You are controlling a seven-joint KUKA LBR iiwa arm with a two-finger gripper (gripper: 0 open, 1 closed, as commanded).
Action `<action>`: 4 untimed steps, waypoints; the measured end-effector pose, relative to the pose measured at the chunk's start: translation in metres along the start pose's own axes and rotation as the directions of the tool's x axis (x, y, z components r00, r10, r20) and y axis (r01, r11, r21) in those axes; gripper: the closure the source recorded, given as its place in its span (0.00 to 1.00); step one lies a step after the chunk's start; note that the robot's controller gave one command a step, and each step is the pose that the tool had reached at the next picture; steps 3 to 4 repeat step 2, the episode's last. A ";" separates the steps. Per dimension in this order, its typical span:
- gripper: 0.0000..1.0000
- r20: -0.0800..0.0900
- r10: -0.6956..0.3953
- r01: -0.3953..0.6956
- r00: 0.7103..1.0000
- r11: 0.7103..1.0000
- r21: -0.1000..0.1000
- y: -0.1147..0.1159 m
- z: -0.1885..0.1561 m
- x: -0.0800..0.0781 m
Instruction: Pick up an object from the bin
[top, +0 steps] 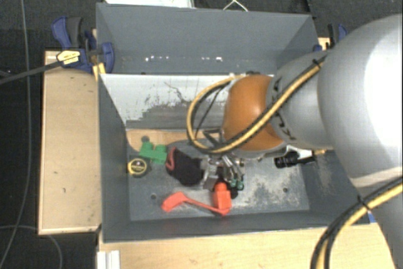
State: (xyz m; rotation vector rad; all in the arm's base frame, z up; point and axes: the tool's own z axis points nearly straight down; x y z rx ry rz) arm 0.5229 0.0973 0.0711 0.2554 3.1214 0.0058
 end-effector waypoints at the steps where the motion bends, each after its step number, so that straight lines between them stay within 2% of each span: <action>1: 1.00 0.000 -0.001 0.001 1.000 1.000 0.000 0.000 0.000 0.000; 4: 1.00 0.001 -0.002 0.002 1.000 1.000 0.000 0.000 -0.001 0.000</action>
Offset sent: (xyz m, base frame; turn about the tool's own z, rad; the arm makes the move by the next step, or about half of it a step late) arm 0.0000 0.0002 0.0040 -0.0008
